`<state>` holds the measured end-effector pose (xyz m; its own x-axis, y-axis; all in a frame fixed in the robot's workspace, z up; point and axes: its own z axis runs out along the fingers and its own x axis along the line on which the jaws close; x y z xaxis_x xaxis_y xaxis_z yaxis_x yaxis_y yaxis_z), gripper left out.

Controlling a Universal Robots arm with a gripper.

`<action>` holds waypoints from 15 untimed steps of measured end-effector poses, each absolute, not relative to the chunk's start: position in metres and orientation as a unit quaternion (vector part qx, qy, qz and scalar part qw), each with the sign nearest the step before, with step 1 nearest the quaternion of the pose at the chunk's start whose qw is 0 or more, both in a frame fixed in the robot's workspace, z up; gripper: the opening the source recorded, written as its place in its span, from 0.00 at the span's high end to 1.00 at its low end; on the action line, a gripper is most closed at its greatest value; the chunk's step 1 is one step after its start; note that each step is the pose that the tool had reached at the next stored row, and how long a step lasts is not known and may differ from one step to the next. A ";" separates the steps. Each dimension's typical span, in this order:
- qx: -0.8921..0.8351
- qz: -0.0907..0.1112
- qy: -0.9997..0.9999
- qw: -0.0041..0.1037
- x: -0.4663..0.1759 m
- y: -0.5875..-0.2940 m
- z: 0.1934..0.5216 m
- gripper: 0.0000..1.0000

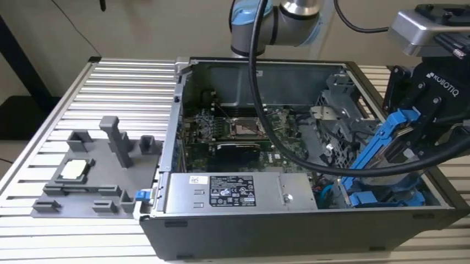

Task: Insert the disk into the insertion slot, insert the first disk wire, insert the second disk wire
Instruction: 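Insert the disk into the insertion slot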

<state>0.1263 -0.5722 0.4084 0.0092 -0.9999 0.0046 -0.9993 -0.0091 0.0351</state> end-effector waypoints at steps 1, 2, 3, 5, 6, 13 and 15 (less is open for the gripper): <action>0.710 -0.011 -0.704 0.014 0.127 -0.572 0.407 0.67; 0.710 -0.011 -0.704 0.014 0.127 -0.572 0.406 0.67; 0.710 -0.011 -0.704 0.014 0.127 -0.572 0.405 0.67; 0.710 -0.011 -0.704 0.014 0.127 -0.572 0.402 0.67; 0.710 -0.011 -0.704 0.014 0.127 -0.572 0.400 0.67; 0.710 -0.011 -0.704 0.014 0.128 -0.572 0.388 0.67; 0.710 -0.011 -0.704 0.014 0.128 -0.572 0.384 0.67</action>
